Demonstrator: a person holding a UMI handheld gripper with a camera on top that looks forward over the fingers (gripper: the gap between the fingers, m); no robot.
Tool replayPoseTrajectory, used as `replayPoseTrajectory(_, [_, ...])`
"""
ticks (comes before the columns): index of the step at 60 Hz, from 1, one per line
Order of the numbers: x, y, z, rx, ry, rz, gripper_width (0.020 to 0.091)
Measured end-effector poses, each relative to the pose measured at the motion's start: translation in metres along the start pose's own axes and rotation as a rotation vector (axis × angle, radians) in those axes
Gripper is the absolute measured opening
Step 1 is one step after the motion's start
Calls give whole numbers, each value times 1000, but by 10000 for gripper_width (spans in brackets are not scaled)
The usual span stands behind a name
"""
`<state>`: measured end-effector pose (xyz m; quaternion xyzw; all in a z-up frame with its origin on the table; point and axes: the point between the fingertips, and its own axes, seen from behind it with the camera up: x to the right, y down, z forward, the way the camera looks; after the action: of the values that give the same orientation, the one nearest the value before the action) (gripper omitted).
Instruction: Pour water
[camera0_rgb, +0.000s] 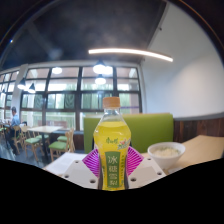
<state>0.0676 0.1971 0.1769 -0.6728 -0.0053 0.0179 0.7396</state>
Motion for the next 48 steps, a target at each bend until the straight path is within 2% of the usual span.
replayPoseTrajectory(3, [1,30,-1,-56,-6,22,287])
replayPoseTrajectory(6, [6,54,9,-76,-23,35,287])
replayPoseTrajectory(11, [1,64,28,-110,-43,49,290])
replayPoseTrajectory(12, [2,80,22,-117,-44,47,290])
replayPoseTrajectory(13, [2,85,24,-131,-46,47,293])
replayPoseTrajectory(14, [-1,86,19,-147,-50,39,329])
replayPoseTrajectory(16, [-3,78,23,-107,-60,23,315])
replayPoseTrajectory(23, [-5,80,25,-125,-57,2,312])
replayPoseTrajectory(24, [-6,79,25,-123,-58,4,346])
replayPoseTrajectory(26, [-6,78,25,-119,-58,6,367])
replayPoseTrajectory(29, [-4,77,27,-122,-62,8,452])
replayPoseTrajectory(32, [-3,85,20,-170,-55,-5,551])
replayPoseTrajectory(36, [0,98,10,-257,-43,-35,820])
replayPoseTrajectory(37, [4,101,14,-263,-45,-35,862])
replayPoseTrajectory(40, [3,88,-3,-252,-32,-44,806])
replayPoseTrajectory(48, [-9,57,-44,-242,-42,-60,820])
